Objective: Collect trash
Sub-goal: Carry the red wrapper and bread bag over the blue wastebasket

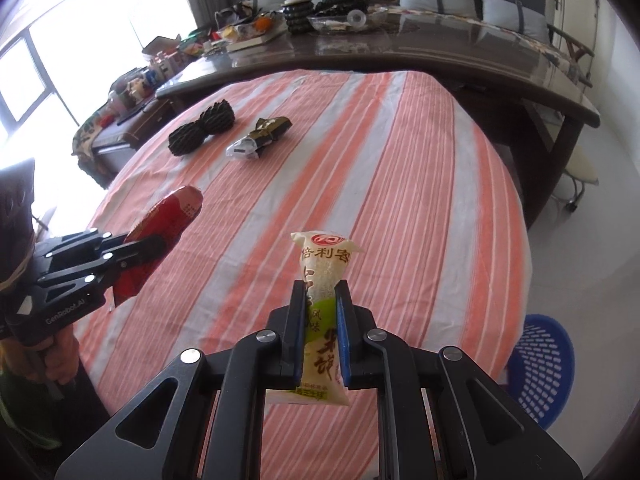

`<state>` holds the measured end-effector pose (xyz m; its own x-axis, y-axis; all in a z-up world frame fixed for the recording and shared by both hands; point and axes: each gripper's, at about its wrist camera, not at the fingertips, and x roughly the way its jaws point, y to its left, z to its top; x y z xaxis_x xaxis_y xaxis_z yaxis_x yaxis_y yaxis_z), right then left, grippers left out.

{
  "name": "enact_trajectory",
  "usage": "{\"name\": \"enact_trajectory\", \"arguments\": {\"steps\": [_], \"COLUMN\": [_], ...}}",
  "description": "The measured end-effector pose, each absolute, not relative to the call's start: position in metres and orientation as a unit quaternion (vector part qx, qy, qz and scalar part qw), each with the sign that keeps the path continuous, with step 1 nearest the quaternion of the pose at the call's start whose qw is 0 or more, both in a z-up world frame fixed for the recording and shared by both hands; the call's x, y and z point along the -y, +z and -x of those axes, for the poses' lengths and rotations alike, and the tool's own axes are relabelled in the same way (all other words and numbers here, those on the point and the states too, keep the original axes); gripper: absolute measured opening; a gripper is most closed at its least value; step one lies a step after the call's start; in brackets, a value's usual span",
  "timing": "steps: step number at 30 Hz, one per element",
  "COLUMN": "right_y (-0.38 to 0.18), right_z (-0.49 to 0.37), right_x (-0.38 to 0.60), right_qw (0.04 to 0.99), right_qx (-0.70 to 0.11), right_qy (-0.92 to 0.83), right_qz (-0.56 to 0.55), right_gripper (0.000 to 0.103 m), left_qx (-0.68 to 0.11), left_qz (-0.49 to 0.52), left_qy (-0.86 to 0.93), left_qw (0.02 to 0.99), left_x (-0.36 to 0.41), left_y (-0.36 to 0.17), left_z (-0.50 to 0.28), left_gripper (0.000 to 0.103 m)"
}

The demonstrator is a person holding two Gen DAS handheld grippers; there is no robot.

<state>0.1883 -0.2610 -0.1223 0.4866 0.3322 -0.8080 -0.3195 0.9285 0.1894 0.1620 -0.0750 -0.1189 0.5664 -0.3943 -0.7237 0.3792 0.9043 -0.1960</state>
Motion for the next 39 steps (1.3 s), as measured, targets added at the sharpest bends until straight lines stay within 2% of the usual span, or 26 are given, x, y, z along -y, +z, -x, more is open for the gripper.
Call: {"name": "enact_trajectory", "arguments": {"steps": [12,22,29,39], "right_y": [-0.113,-0.105,-0.116,-0.172], "right_z": [-0.172,-0.163,-0.157,-0.157], "right_x": [0.317,0.39,0.471,0.571], "right_qw": [0.875,0.89,0.89,0.869], "right_qx": [-0.457,-0.444,-0.451,-0.474], "right_qy": [0.16,0.095,0.017,-0.071], "right_qz": [-0.026,-0.038,-0.062,-0.124], "right_gripper": [0.012,0.012,0.012,0.012], "left_qx": [-0.388,-0.399,-0.426,-0.464], "left_qz": [-0.027,-0.021,-0.013,-0.011], "left_qy": [-0.252,-0.333,-0.397,-0.452], "left_qw": [0.886,0.854,0.813,0.762], "left_x": [0.152,0.232,0.311,0.417], "left_y": [-0.096,-0.093,-0.111,-0.169], "left_z": [-0.159,-0.156,-0.159,-0.172], "left_gripper": [0.01,0.01,0.01,0.01]}}
